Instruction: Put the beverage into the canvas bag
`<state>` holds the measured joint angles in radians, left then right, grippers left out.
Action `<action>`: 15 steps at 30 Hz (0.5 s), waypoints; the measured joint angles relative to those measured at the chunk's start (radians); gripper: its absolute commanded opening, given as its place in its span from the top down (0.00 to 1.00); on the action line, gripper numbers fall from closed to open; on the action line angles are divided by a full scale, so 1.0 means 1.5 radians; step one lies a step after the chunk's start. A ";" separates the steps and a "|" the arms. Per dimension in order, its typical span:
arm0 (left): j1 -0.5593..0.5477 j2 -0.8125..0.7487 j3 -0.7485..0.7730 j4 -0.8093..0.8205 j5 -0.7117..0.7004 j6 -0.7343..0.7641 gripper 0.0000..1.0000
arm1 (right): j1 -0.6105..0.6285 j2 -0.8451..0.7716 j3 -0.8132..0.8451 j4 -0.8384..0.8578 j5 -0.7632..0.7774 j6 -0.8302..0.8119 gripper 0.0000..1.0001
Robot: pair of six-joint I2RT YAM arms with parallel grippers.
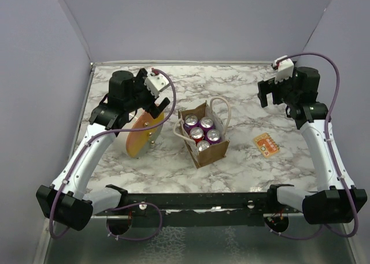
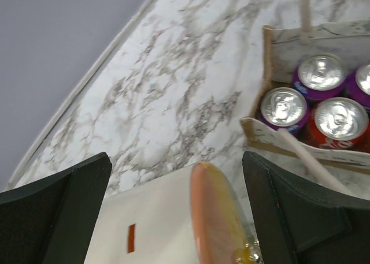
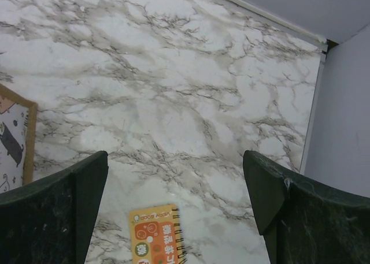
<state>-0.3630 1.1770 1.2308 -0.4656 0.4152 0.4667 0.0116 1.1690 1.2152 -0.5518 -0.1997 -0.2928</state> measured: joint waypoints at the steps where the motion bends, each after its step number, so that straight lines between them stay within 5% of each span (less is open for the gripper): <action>1: 0.007 -0.004 -0.005 0.013 -0.022 -0.009 0.01 | 0.000 0.003 0.000 0.000 0.009 0.000 0.00; 15: 0.071 -0.063 -0.063 0.149 -0.261 -0.092 0.01 | 0.000 -0.044 -0.022 0.062 0.115 0.023 0.00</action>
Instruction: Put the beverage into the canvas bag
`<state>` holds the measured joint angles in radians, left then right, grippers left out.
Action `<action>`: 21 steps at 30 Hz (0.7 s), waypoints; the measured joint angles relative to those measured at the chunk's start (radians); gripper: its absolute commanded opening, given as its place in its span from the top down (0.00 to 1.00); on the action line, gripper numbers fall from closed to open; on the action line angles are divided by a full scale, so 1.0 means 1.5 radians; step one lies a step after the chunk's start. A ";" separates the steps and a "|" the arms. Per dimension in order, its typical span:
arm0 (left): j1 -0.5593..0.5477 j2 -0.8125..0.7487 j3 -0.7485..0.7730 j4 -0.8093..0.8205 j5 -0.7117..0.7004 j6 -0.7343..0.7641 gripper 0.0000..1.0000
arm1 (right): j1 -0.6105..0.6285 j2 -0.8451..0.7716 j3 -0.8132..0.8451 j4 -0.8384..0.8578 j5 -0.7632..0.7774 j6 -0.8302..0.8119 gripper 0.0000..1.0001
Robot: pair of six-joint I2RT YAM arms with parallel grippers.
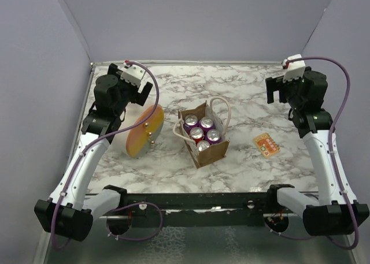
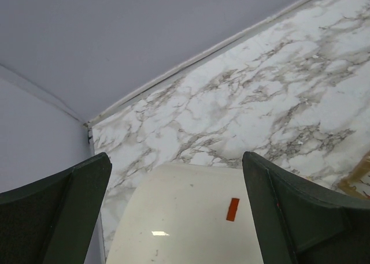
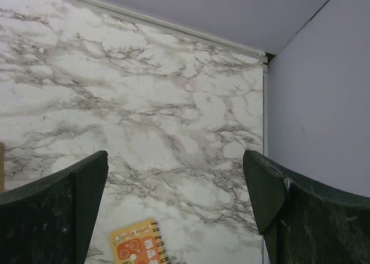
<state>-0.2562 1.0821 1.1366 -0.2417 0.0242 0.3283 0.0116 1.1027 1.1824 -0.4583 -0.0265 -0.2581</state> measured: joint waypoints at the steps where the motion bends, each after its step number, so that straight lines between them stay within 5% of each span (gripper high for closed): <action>1: 0.002 -0.006 -0.006 0.011 -0.014 -0.001 0.01 | 0.000 -0.016 -0.007 0.007 0.004 -0.001 0.00; 21: 0.044 -0.137 -0.095 0.086 -0.201 -0.100 0.01 | -0.057 -0.132 -0.008 0.022 -0.011 0.030 0.00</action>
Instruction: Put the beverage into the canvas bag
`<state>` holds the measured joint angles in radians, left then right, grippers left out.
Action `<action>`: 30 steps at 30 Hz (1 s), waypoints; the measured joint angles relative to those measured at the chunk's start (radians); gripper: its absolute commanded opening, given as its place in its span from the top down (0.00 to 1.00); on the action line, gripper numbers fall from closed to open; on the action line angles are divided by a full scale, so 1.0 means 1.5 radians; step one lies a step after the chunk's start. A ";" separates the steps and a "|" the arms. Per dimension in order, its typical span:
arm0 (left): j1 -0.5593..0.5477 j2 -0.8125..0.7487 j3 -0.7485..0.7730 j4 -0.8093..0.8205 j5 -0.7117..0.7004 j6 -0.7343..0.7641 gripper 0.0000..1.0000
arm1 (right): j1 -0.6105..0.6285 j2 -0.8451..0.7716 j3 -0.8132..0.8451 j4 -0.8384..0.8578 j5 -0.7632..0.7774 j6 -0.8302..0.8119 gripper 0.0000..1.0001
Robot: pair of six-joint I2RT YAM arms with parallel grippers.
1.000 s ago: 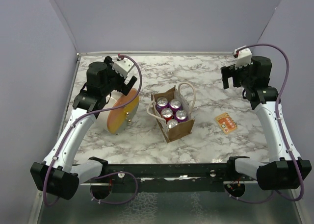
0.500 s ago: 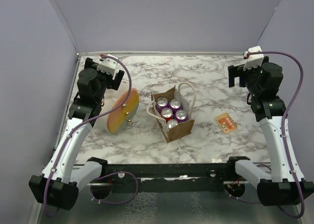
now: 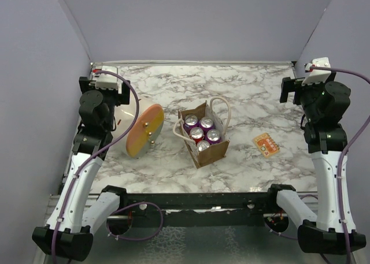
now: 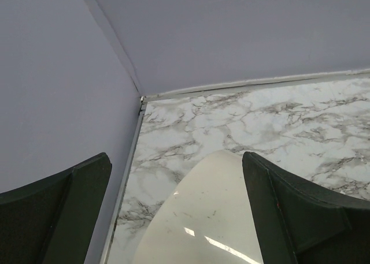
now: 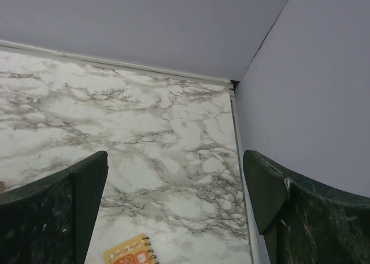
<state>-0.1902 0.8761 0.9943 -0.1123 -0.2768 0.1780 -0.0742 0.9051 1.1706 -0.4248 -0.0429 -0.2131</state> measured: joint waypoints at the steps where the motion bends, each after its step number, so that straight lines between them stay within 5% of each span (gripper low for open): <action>1: 0.001 -0.001 0.000 0.000 -0.002 -0.006 0.01 | 0.000 -0.003 0.000 0.000 0.000 0.006 0.00; 30: 0.022 -0.020 0.007 -0.076 0.115 -0.009 0.01 | -0.013 -0.094 -0.027 -0.065 -0.096 -0.020 0.00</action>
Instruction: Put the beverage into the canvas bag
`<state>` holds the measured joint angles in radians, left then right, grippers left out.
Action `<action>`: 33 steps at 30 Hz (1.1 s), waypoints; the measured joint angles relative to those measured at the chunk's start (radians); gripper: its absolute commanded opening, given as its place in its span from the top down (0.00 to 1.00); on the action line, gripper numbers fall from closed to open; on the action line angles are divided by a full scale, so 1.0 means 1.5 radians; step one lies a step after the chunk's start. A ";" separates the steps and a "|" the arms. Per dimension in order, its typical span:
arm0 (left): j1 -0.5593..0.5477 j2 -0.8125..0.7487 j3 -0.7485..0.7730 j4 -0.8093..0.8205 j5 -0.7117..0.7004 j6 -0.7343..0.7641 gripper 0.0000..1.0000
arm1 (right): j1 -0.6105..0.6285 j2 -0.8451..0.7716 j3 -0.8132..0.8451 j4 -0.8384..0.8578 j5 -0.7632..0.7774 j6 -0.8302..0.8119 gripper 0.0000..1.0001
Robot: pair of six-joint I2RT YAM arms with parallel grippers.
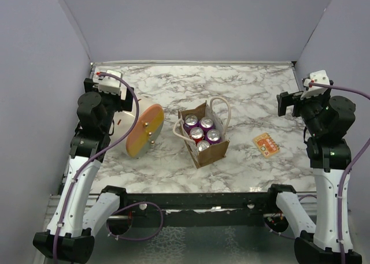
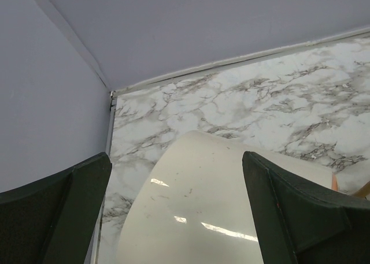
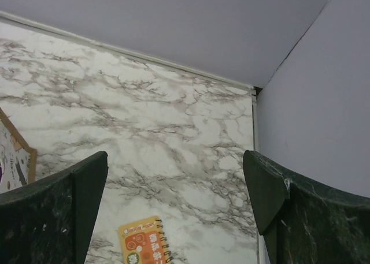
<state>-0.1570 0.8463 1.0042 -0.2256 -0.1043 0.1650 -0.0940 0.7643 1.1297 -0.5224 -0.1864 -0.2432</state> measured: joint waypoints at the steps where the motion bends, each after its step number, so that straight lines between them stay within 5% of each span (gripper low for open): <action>1: 0.000 -0.001 -0.001 0.000 0.002 0.003 0.01 | 0.000 -0.002 0.000 -0.001 -0.003 0.000 0.00; 33: 0.008 -0.020 -0.003 0.000 0.020 0.017 0.01 | -0.016 -0.024 -0.022 -0.001 -0.042 -0.004 0.00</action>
<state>-0.1448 0.8162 0.9997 -0.2260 -0.0750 0.1902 -0.1181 0.7280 1.0962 -0.5236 -0.2497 -0.2497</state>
